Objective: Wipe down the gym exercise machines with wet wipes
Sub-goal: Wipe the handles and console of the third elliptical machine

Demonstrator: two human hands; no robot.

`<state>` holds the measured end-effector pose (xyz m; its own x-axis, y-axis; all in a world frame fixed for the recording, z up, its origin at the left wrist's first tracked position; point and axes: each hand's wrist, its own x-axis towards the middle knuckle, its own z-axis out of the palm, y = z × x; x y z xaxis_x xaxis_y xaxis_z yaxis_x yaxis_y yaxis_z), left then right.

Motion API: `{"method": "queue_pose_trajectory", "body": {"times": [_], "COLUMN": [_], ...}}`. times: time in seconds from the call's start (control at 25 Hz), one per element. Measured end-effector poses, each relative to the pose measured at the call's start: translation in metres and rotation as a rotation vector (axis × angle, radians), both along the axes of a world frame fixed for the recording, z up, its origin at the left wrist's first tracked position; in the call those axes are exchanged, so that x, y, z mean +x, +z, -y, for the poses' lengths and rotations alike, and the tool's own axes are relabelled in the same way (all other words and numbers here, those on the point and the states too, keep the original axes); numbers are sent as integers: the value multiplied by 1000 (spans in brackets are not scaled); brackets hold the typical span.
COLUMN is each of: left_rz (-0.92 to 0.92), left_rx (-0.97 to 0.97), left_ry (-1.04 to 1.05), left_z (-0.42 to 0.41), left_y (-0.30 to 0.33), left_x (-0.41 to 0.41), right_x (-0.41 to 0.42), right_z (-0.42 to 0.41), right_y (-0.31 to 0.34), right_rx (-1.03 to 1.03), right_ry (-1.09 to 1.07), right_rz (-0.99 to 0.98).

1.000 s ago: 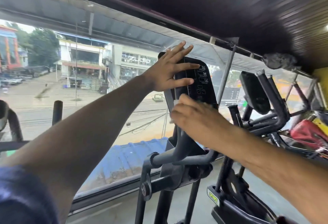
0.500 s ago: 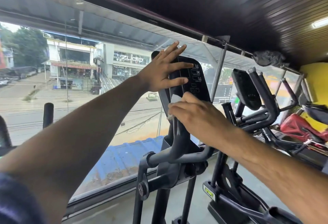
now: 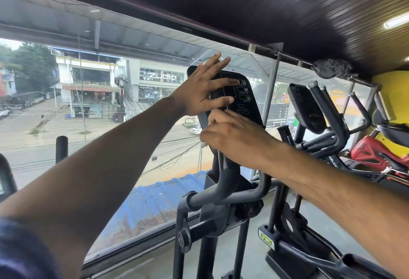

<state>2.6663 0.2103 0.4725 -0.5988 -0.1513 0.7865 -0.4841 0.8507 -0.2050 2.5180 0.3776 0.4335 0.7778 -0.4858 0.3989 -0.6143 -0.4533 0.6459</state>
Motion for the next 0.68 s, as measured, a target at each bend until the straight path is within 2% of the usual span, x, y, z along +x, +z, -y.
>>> {"method": "queue_pose_trajectory", "body": {"times": [0.12,0.2,0.44,0.56,0.68], "left_rz": [-6,-12,-23,-13,-5], "left_rx": [27,51,77,96,103], "left_ry": [-4,-6,-19,-22,-2], "left_z": [0,0,-1,-1,-1], "left_y": [-2,-2,-3,-3,0], "left_x": [-1,0,1,0,1], "right_x": [-5,-17,-34,-42,-50], "right_z": [-3,-21,-34,-33,-18], "right_y": [-15,-35,-85,-84,-59], "right_rx": [25,103,141,199,24], "right_ry": [-32,17,124,280,402], "right_rz": [18,67,236,485,848]}}
